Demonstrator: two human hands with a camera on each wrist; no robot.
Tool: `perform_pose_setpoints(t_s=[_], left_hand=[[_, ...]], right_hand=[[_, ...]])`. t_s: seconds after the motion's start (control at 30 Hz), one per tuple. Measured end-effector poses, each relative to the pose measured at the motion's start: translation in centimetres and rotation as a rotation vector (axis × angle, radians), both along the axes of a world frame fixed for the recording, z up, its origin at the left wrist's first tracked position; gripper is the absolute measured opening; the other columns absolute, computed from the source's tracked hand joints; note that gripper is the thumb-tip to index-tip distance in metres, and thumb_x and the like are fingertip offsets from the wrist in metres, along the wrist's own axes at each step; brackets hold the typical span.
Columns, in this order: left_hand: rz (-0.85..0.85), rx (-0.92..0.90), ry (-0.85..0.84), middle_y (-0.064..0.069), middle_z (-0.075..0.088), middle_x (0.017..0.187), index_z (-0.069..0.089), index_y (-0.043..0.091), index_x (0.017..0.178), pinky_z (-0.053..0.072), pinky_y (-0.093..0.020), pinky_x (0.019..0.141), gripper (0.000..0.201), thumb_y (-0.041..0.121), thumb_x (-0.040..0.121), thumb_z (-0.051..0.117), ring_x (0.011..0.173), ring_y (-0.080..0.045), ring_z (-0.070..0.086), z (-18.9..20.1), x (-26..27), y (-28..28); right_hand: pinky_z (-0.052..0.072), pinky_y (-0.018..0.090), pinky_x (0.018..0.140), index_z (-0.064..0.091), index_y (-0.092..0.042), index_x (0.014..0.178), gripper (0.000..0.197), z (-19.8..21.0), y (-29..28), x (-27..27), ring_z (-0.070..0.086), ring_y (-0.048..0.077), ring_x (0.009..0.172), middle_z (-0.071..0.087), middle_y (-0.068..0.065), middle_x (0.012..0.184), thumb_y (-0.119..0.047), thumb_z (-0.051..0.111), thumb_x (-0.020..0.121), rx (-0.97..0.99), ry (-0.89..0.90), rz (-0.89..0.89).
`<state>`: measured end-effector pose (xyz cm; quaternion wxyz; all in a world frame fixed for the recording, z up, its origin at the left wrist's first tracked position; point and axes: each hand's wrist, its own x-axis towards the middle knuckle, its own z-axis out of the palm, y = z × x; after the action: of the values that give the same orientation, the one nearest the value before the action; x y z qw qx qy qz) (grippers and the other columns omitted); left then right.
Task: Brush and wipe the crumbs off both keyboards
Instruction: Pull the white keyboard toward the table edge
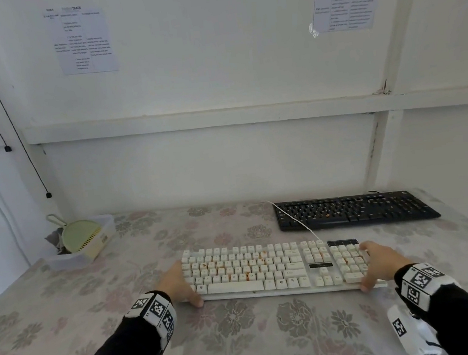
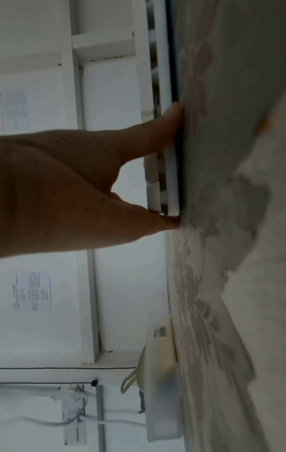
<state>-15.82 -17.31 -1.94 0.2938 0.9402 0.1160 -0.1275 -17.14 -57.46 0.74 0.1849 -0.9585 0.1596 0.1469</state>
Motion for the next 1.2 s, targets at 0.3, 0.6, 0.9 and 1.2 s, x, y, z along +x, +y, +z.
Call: perform_pose_setpoints(t_s=[0.3, 0.6, 0.9, 1.2], left_hand=[[-0.013, -0.062, 0.01, -0.006, 0.049, 0.138, 0.034, 0.013, 0.14, 0.033, -0.034, 0.107, 0.099, 0.008, 0.058, 0.089, 0.13, -0.025, 0.043, -0.3, -0.1, 0.3], [-0.032, -0.095, 0.012, -0.007, 0.045, 0.143, 0.028, 0.012, 0.144, 0.032, -0.036, 0.108, 0.103, 0.007, 0.06, 0.088, 0.132, -0.027, 0.04, -0.4, -0.4, 0.3], [-0.071, -0.075, 0.019, -0.008, 0.034, 0.151, 0.018, 0.01, 0.15, 0.029, -0.031, 0.109, 0.102, 0.008, 0.07, 0.082, 0.138, -0.025, 0.033, 0.2, -0.8, 0.7], [0.048, -0.201, -0.055, -0.013, 0.043, 0.143, 0.035, 0.008, 0.144, 0.04, -0.03, 0.097, 0.064, 0.015, 0.089, 0.066, 0.128, -0.026, 0.046, 1.6, 0.8, 8.0]], right_hand=[[0.036, 0.036, 0.103, 0.014, -0.008, 0.145, 0.1, -0.3, 0.7, -0.1, 0.04, 0.03, 0.129, 0.039, 0.014, 0.143, -0.007, 0.079, 0.068, 0.01, 0.05, -0.018], [0.034, 0.039, 0.108, -0.001, -0.006, 0.147, 0.106, -0.9, 2.2, -0.4, 0.027, 0.036, 0.136, 0.012, 0.014, 0.154, -0.012, 0.074, 0.072, 0.001, 0.053, -0.034], [0.039, 0.041, 0.102, 0.012, -0.01, 0.145, 0.094, -0.1, 3.4, -0.2, 0.035, 0.035, 0.13, 0.025, 0.019, 0.145, -0.021, 0.069, 0.072, -0.138, 0.114, -0.066], [0.043, 0.032, 0.093, 0.039, 0.0, 0.133, 0.052, 5.3, 15.3, 3.4, 0.045, 0.03, 0.124, 0.047, 0.016, 0.131, -0.019, 0.055, 0.087, 0.045, -0.098, 0.122]])
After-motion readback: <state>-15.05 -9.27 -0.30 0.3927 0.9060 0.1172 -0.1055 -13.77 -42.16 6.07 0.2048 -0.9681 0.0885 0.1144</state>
